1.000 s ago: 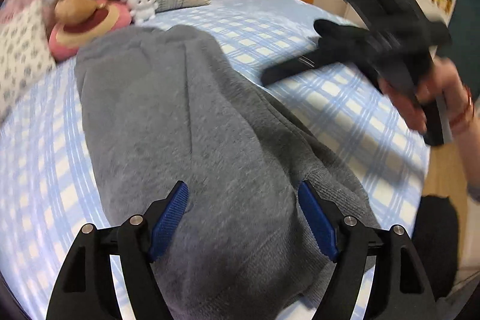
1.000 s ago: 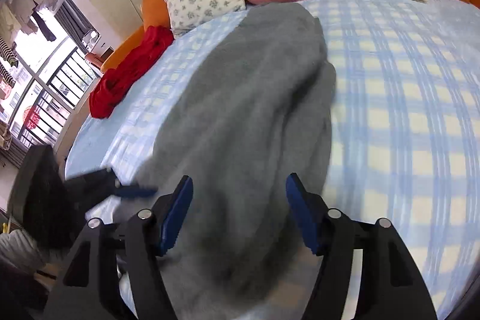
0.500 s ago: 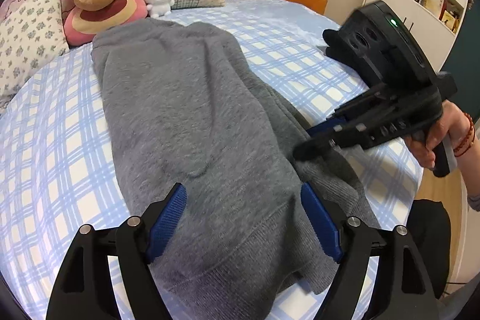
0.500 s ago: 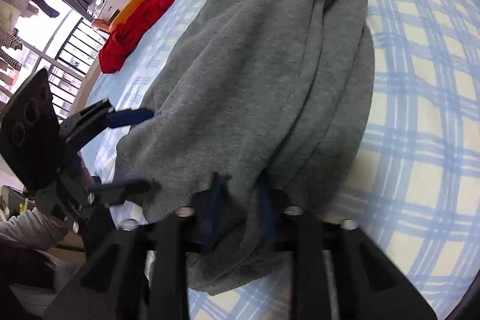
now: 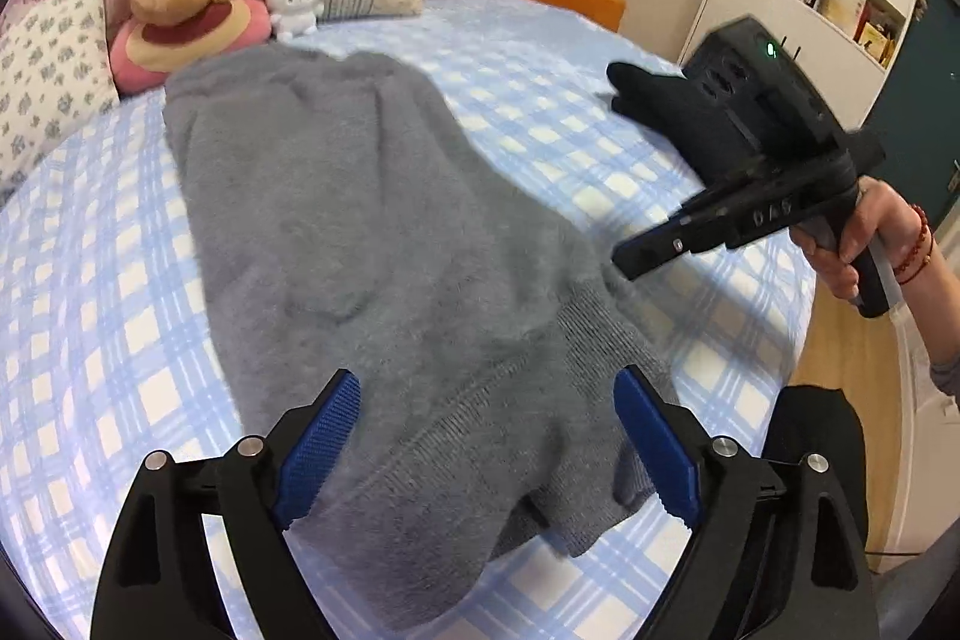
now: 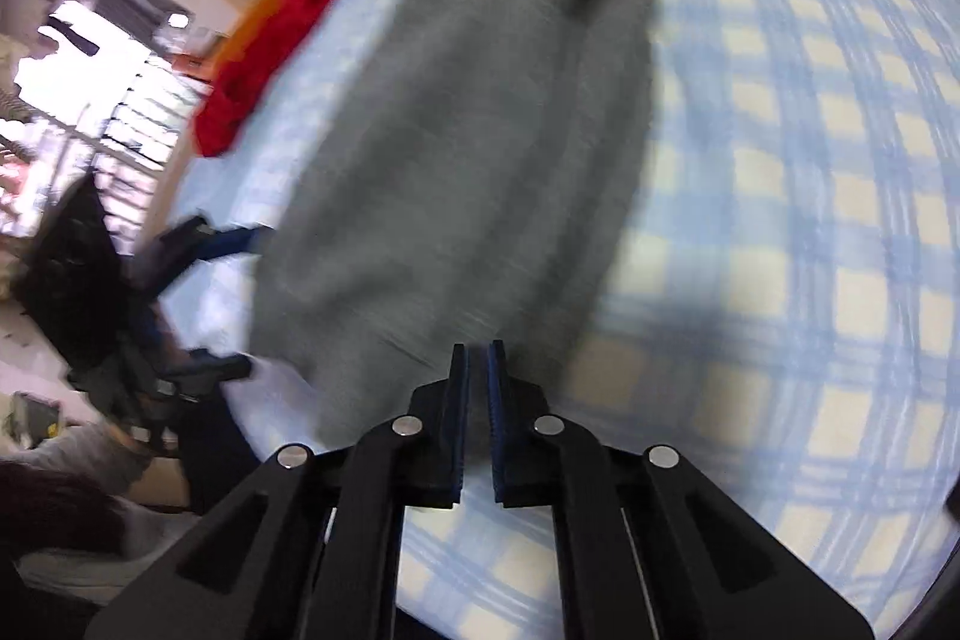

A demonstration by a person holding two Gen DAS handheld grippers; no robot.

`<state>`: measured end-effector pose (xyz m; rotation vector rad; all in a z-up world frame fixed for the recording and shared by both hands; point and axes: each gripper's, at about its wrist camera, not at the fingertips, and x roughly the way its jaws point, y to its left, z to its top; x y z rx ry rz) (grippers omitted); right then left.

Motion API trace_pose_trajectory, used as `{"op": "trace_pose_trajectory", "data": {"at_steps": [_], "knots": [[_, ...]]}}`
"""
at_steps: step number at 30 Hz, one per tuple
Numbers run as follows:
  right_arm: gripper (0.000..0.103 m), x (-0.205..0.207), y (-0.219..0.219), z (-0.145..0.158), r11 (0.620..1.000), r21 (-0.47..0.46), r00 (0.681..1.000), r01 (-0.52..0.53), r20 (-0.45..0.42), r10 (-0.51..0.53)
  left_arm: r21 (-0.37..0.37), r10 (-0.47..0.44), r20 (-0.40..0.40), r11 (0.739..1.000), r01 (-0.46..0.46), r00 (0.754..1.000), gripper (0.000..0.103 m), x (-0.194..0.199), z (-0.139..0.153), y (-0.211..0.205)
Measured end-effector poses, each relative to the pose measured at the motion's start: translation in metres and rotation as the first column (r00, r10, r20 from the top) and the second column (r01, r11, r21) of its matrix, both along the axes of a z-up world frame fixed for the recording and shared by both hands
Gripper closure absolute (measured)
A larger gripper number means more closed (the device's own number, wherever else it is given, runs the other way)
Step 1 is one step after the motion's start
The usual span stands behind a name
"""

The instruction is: Fold large clothes

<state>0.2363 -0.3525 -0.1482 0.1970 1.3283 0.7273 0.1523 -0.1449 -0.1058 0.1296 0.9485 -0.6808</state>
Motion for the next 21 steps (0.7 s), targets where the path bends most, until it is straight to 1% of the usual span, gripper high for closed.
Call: {"op": "trace_pose_trajectory", "data": {"at_steps": [2,3,5,6,8,9,10,11,12,14,17,18,21], "knots": [[0.096,-0.002,-0.005,-0.012,1.000,-0.005,0.999,0.026,-0.038,-0.027,0.008,0.005,-0.004,1.000,-0.005,1.000,0.015,-0.001,-0.007,-0.002],[0.095,-0.006,-0.009,-0.012,0.999,0.009,0.999,0.036,-0.034,-0.035,0.011,0.004,0.006,1.000,-0.004,1.000,0.015,-0.002,-0.007,-0.003],[0.094,-0.012,-0.013,-0.001,0.996,0.066,0.998,0.052,-0.019,-0.051,0.000,0.005,0.014,1.000,-0.005,1.000,0.014,-0.004,-0.004,-0.002],[0.093,-0.015,-0.014,0.009,0.995,0.089,0.999,0.049,0.002,-0.050,-0.011,0.005,0.010,1.000,-0.005,1.000,0.014,-0.005,-0.003,0.000],[0.089,-0.019,-0.009,0.026,0.992,0.123,0.999,0.027,0.030,-0.031,-0.006,0.008,0.017,1.000,-0.008,1.000,0.014,-0.005,-0.001,0.001],[0.079,-0.021,-0.001,0.033,0.989,0.146,1.000,-0.002,0.030,-0.002,0.000,0.007,0.021,1.000,-0.007,1.000,0.014,-0.006,-0.002,0.001],[0.060,-0.023,0.008,0.039,0.989,0.145,0.999,-0.020,0.037,0.014,0.003,0.006,0.025,1.000,-0.006,1.000,0.014,-0.007,-0.002,0.001],[0.051,-0.025,0.018,0.043,0.991,0.126,0.998,-0.043,0.053,0.037,0.008,0.008,0.034,1.000,-0.008,0.999,0.014,-0.009,-0.001,0.001],[0.047,-0.027,0.027,0.045,0.992,0.107,0.996,-0.063,0.065,0.056,0.013,0.010,0.047,1.000,-0.010,0.999,0.014,-0.011,0.000,0.001],[0.047,-0.028,0.043,0.044,0.993,0.072,0.995,-0.091,0.057,0.087,0.027,0.014,0.079,1.000,-0.016,0.997,0.014,-0.017,0.003,0.002],[0.047,-0.024,0.055,0.035,0.997,0.017,0.997,-0.070,0.028,0.070,0.071,0.028,0.140,0.997,-0.038,0.990,0.013,-0.026,0.008,0.007],[0.047,-0.023,0.055,0.031,0.998,-0.005,0.998,-0.058,0.016,0.058,0.072,0.031,0.143,0.997,-0.042,0.989,0.011,-0.027,0.009,0.009],[0.047,-0.023,0.059,0.020,0.999,-0.006,0.999,-0.040,-0.010,0.040,0.048,0.052,0.122,0.997,-0.058,0.991,0.011,-0.026,0.008,0.019]]}}
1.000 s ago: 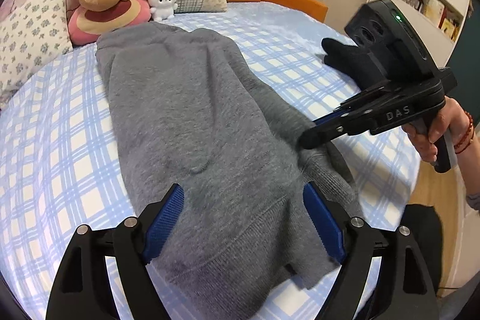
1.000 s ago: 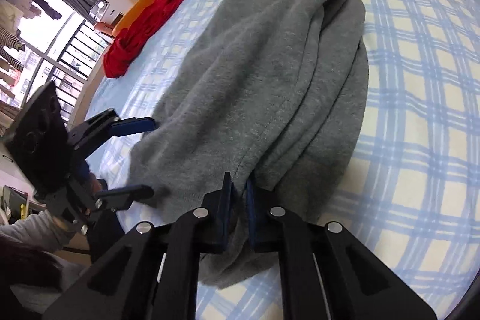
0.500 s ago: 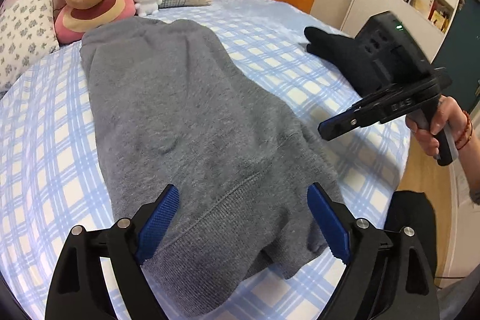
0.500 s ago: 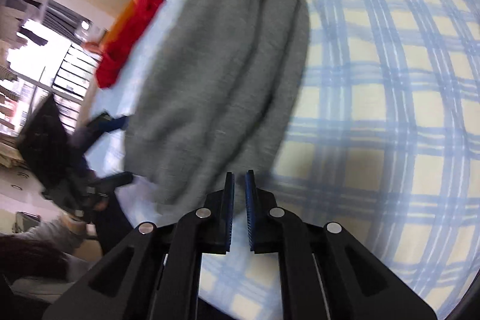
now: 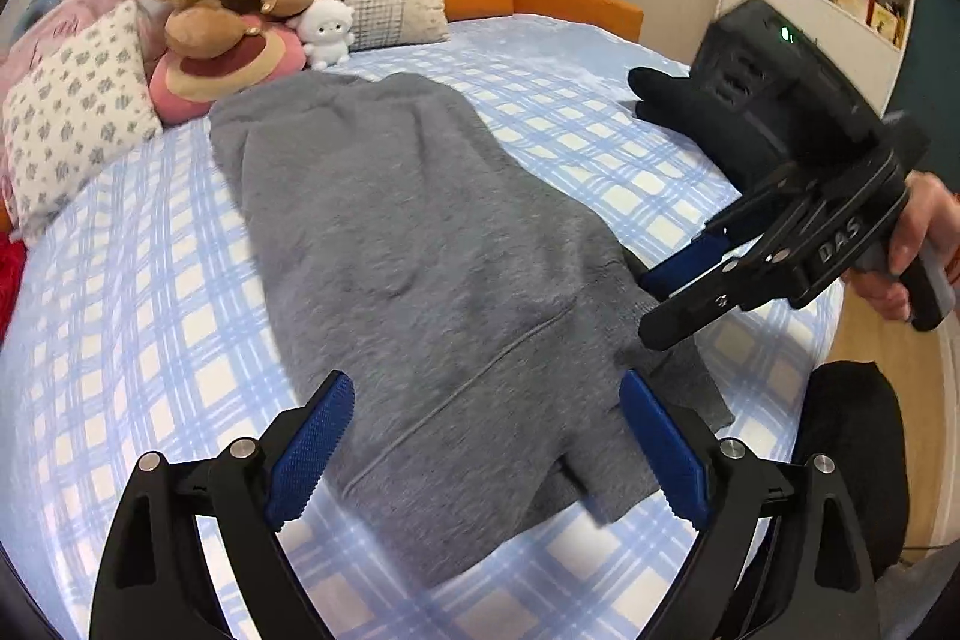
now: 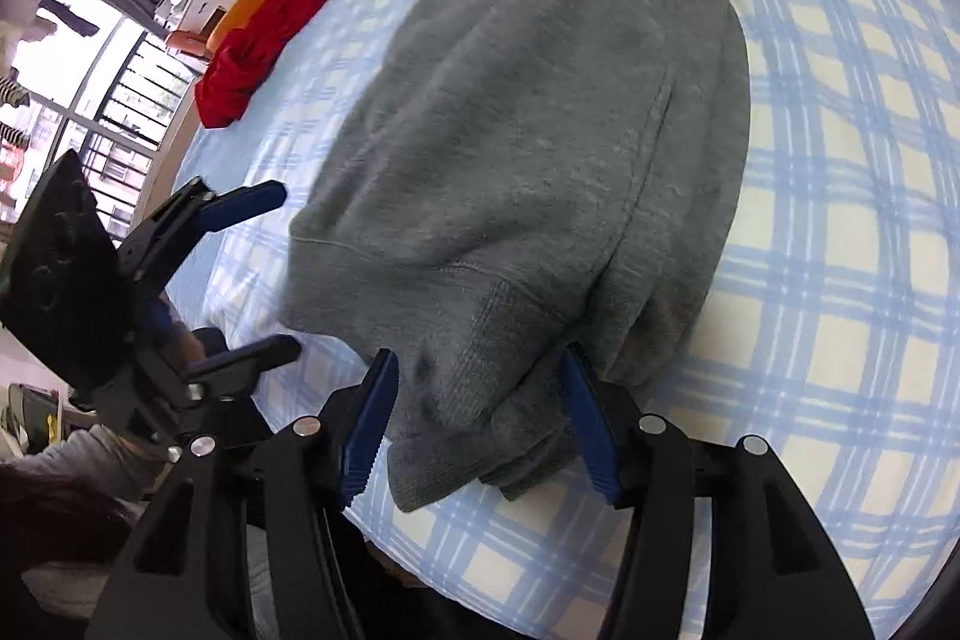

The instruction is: Fold large clothes

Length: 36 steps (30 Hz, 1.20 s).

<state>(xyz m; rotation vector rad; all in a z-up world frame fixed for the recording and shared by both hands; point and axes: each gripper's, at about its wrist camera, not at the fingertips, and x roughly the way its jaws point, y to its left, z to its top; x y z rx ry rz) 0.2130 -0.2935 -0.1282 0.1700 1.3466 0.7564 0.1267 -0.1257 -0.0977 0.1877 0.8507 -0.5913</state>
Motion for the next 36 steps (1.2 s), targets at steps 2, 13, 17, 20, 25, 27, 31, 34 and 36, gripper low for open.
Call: {"op": "trace_pose_trajectory", "data": {"at_steps": [2,13,17,20,25,27,31,34,36], "knots": [[0.058,0.001,0.004,-0.003,1.000,0.015,1.000,0.006,-0.002,-0.006,-0.023,0.015,-0.023,1.000,-0.016,1.000,0.011,0.004,-0.003,0.007],[0.094,-0.017,-0.037,0.026,0.990,0.134,0.999,0.049,-0.003,-0.050,-0.147,0.096,-0.119,0.983,-0.114,0.988,0.011,0.021,-0.002,0.052],[0.094,-0.020,-0.051,-0.001,0.990,0.110,0.995,0.091,-0.056,-0.086,-0.149,0.097,-0.153,0.981,-0.120,0.984,0.011,0.029,-0.008,0.048],[0.094,-0.019,-0.061,-0.027,0.984,0.119,0.987,0.129,-0.109,-0.116,-0.092,0.090,-0.169,0.990,-0.107,0.982,0.011,0.032,-0.020,0.037],[0.088,-0.020,-0.074,-0.038,0.977,0.134,0.982,0.163,-0.114,-0.149,0.004,0.091,-0.196,0.996,-0.092,0.976,0.011,0.034,-0.048,0.023],[0.073,-0.023,-0.070,-0.033,0.986,0.092,0.990,0.136,-0.057,-0.132,-0.009,0.087,-0.208,0.996,-0.091,0.974,0.011,0.034,-0.049,0.022],[0.038,-0.031,-0.061,-0.016,0.996,0.043,0.995,0.084,0.043,-0.086,-0.029,0.070,-0.183,0.997,-0.077,0.981,0.011,0.033,-0.036,0.031],[0.035,-0.041,-0.060,0.001,0.999,0.029,0.991,0.029,0.129,-0.033,0.040,0.053,-0.132,0.998,-0.048,0.990,0.011,0.030,-0.027,0.039],[0.029,-0.045,-0.064,0.011,1.000,0.021,0.987,0.013,0.158,-0.016,0.064,0.039,-0.170,0.998,-0.029,0.985,0.011,0.034,-0.026,0.046]]}}
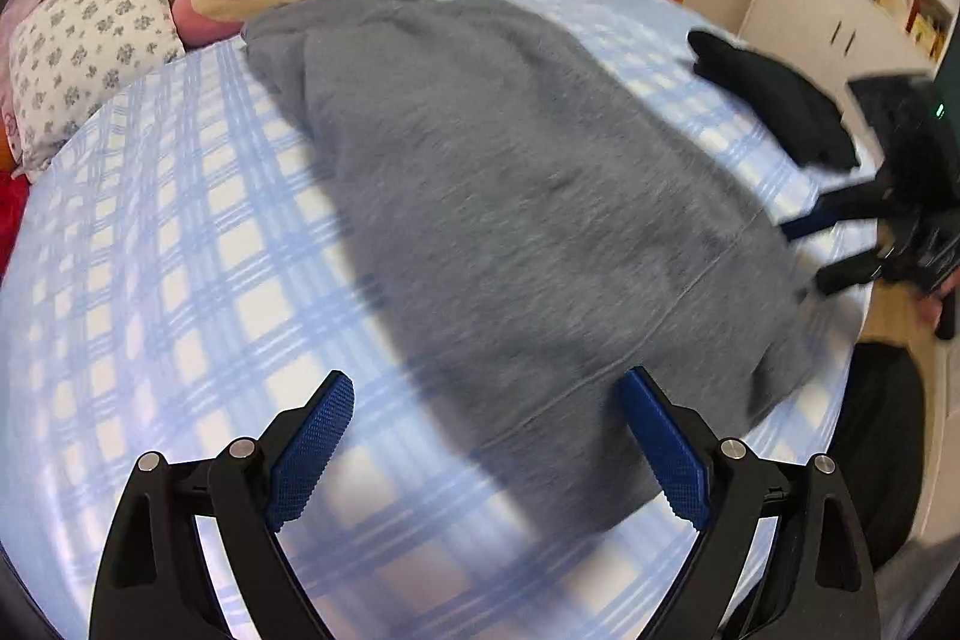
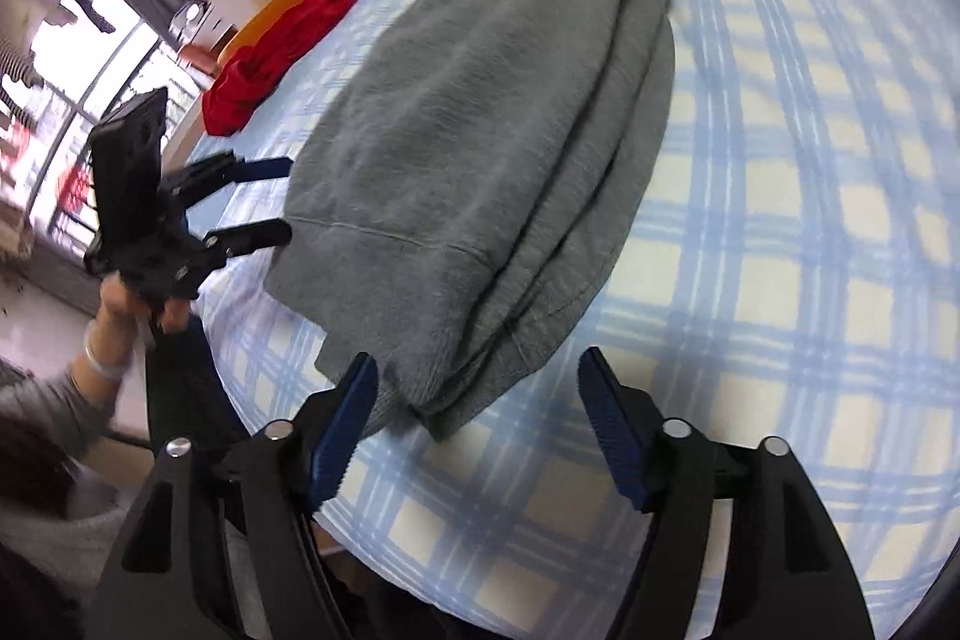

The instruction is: Fold large clothes

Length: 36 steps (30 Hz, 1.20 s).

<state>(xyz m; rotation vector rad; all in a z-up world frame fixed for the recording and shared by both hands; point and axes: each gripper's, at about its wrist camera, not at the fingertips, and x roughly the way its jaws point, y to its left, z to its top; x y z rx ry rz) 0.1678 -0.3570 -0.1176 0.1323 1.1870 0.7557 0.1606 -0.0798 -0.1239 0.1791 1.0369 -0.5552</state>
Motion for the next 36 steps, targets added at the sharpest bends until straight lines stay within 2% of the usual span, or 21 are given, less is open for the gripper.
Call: {"op": "trace_pose_trajectory", "data": {"at_steps": [1,2,4,6,8,9,12,16,20,21,23,26,27,28,31,32,34,36], "knots": [[0.027,0.000,-0.003,0.001,1.000,0.024,1.000,0.006,-0.023,-0.005,-0.023,-0.004,-0.046,1.000,0.003,0.999,0.011,0.003,-0.001,0.005],[0.027,0.001,-0.008,-0.001,0.997,0.071,0.997,0.018,-0.082,-0.012,-0.067,-0.014,-0.119,0.998,0.006,0.993,0.011,0.007,-0.004,0.010],[0.026,0.008,-0.016,-0.013,0.985,0.159,0.978,0.066,-0.204,-0.032,-0.135,-0.024,-0.235,0.991,-0.008,0.972,0.011,0.013,-0.013,0.018],[0.026,0.011,-0.015,-0.026,0.976,0.192,0.957,0.102,-0.287,-0.044,-0.170,-0.043,-0.307,0.985,-0.011,0.951,0.011,0.015,-0.022,0.018],[0.026,0.018,-0.015,-0.034,0.974,0.193,0.941,0.122,-0.333,-0.052,-0.194,-0.063,-0.328,0.981,-0.002,0.942,0.011,0.012,-0.026,0.013],[0.026,0.021,-0.013,-0.040,0.969,0.210,0.928,0.130,-0.370,-0.044,-0.234,-0.082,-0.351,0.972,-0.002,0.933,0.011,0.013,-0.028,0.010],[0.024,0.025,-0.007,-0.054,0.953,0.252,0.889,0.169,-0.457,-0.037,-0.293,-0.094,-0.395,0.956,-0.028,0.914,0.011,0.016,-0.035,0.005],[0.020,0.029,-0.005,-0.061,0.937,0.269,0.859,0.224,-0.509,-0.059,-0.289,-0.064,-0.430,0.955,-0.070,0.900,0.011,0.024,-0.045,0.003],[0.018,0.039,-0.003,-0.058,0.933,0.258,0.845,0.252,-0.529,-0.082,-0.296,-0.034,-0.425,0.949,-0.104,0.904,0.010,0.036,-0.040,0.000],[0.017,0.041,-0.002,-0.060,0.932,0.256,0.838,0.258,-0.539,-0.085,-0.306,-0.030,-0.437,0.945,-0.118,0.899,0.010,0.039,-0.041,-0.002],[0.017,0.044,0.000,-0.061,0.933,0.246,0.837,0.262,-0.540,-0.092,-0.300,-0.017,-0.453,0.944,-0.134,0.892,0.009,0.042,-0.044,-0.005],[0.017,0.045,0.004,-0.062,0.933,0.245,0.833,0.263,-0.545,-0.092,-0.284,-0.010,-0.437,0.950,-0.128,0.899,0.008,0.039,-0.046,-0.014],[0.025,0.046,0.005,-0.063,0.932,0.249,0.833,0.263,-0.547,-0.089,-0.283,-0.010,-0.430,0.951,-0.124,0.903,0.008,0.035,-0.046,-0.014],[0.041,0.046,0.011,-0.063,0.931,0.249,0.832,0.268,-0.547,-0.093,-0.287,-0.010,-0.432,0.950,-0.127,0.902,0.008,0.033,-0.046,-0.015],[0.059,0.049,0.017,-0.072,0.924,0.252,0.815,0.288,-0.571,-0.098,-0.305,-0.009,-0.479,0.939,-0.157,0.878,0.008,0.030,-0.050,-0.015],[0.060,0.047,0.016,-0.075,0.926,0.247,0.815,0.286,-0.571,-0.100,-0.307,-0.011,-0.496,0.938,-0.163,0.869,0.008,0.030,-0.051,-0.015],[0.067,0.047,0.017,-0.078,0.923,0.251,0.814,0.292,-0.571,-0.102,-0.293,-0.008,-0.530,0.940,-0.175,0.848,0.019,0.029,-0.052,-0.013],[0.071,0.049,0.016,-0.080,0.917,0.262,0.810,0.300,-0.578,-0.101,-0.294,0.002,-0.562,0.934,-0.202,0.827,0.039,0.032,-0.054,-0.010]]}}
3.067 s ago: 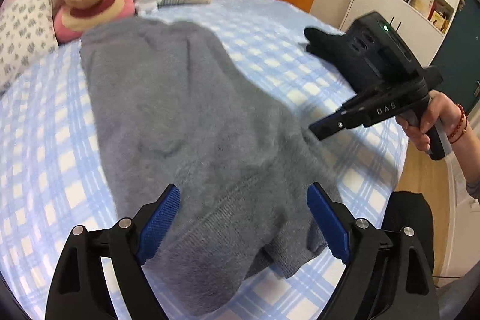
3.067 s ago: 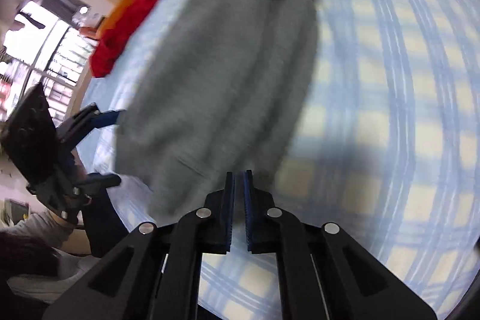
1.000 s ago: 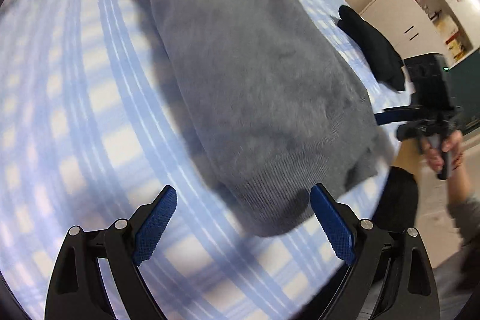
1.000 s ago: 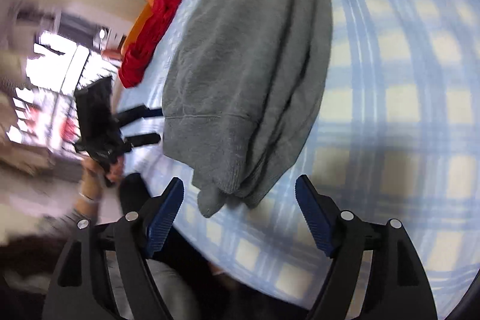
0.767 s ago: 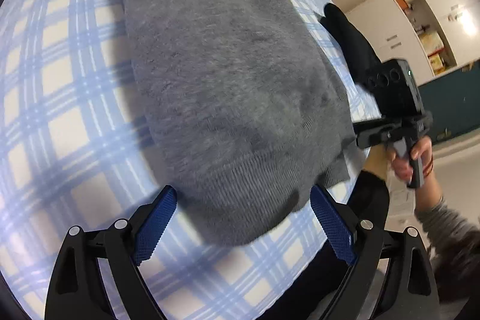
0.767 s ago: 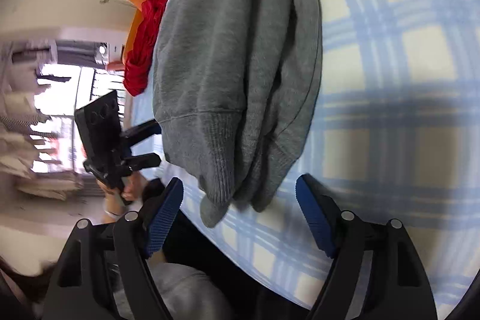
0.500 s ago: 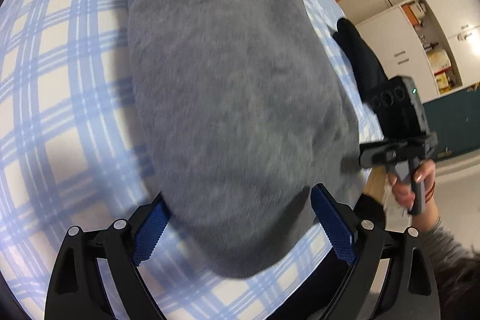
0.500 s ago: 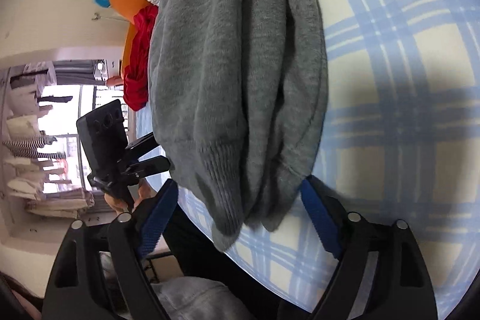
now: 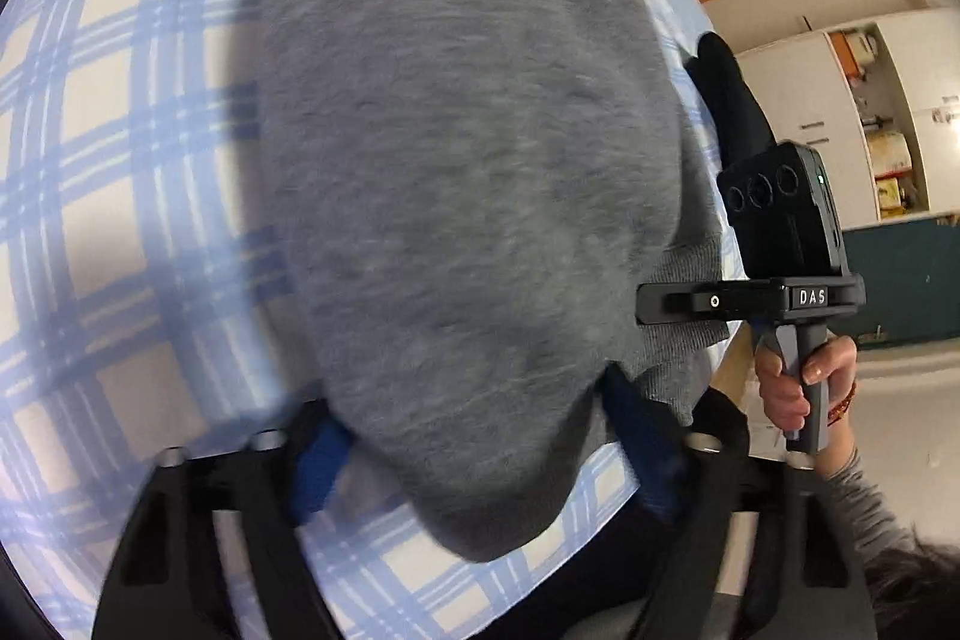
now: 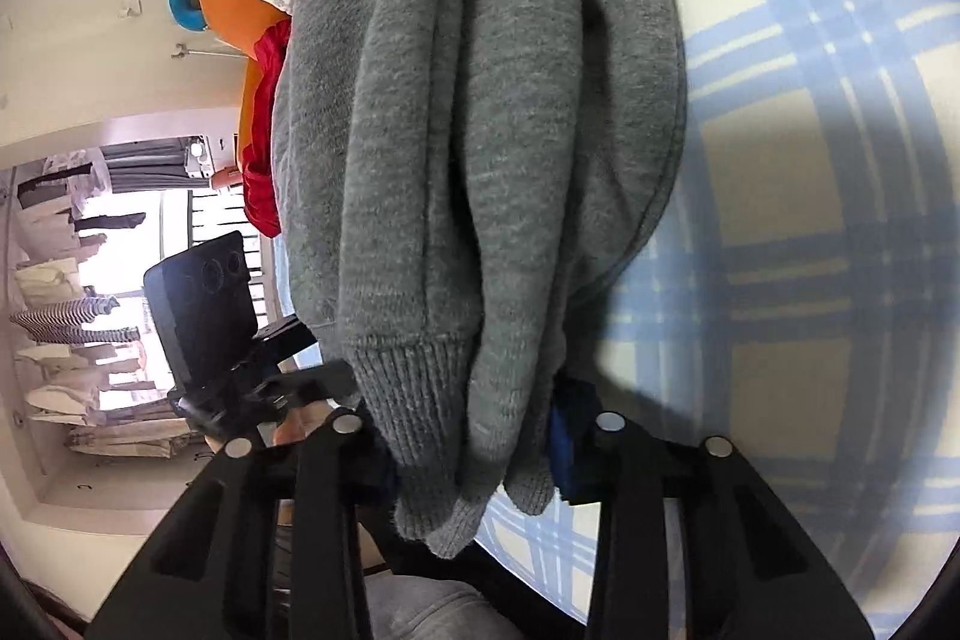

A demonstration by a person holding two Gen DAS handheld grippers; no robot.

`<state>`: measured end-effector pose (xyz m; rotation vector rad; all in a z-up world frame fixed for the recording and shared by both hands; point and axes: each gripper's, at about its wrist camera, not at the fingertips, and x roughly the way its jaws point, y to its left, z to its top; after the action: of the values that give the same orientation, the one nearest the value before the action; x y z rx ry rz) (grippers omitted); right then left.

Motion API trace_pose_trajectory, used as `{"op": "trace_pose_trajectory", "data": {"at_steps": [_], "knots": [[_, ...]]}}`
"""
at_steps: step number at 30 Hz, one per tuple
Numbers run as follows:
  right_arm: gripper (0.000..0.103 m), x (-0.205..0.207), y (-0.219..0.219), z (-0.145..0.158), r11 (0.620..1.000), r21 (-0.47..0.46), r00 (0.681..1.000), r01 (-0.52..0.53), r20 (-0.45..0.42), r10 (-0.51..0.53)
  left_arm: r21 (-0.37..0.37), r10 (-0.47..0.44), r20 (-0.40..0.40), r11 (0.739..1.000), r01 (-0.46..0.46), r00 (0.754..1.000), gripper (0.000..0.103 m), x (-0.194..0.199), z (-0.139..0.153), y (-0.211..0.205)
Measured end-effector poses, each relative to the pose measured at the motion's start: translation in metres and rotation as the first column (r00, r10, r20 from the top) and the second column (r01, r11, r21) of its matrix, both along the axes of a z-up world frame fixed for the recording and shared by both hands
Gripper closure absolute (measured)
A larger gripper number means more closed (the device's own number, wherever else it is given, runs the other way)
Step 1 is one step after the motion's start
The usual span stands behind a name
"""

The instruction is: Fold large clothes

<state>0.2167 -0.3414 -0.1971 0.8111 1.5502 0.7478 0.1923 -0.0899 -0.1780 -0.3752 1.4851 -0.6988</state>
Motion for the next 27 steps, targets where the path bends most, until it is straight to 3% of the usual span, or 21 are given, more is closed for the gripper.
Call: {"op": "trace_pose_trajectory", "data": {"at_steps": [1,3,5,10,18,22,27], "knots": [[0.073,0.001,0.000,0.000,1.000,0.003,1.000,0.001,0.001,-0.001,-0.029,0.008,-0.034,1.000,-0.009,0.999,0.058,0.002,-0.003,0.003],[0.074,0.001,-0.001,0.001,1.000,0.019,1.000,0.008,-0.003,-0.008,-0.095,0.026,-0.113,0.995,-0.037,0.993,0.063,0.006,-0.010,0.006],[0.076,0.001,-0.002,0.004,0.999,0.038,1.000,0.012,-0.006,-0.012,-0.093,0.016,-0.102,0.995,-0.026,0.995,0.067,0.006,-0.009,0.005],[0.076,0.005,-0.016,0.018,0.994,0.105,1.000,0.025,0.002,-0.025,-0.158,0.027,-0.121,0.986,-0.046,0.992,0.068,0.010,0.006,0.002],[0.076,0.033,-0.021,0.059,0.966,0.246,0.995,0.082,0.027,-0.091,-0.302,0.069,-0.162,0.946,-0.116,0.984,0.067,0.029,0.045,0.021],[0.077,0.049,-0.019,0.075,0.956,0.280,0.993,0.090,0.049,-0.108,-0.312,0.103,-0.111,0.941,-0.133,0.989,0.067,0.042,0.071,0.030],[0.077,0.085,-0.018,0.077,0.937,0.315,0.987,0.150,0.014,-0.163,-0.324,0.153,-0.110,0.929,-0.181,0.982,0.065,0.075,0.085,0.033]]}}
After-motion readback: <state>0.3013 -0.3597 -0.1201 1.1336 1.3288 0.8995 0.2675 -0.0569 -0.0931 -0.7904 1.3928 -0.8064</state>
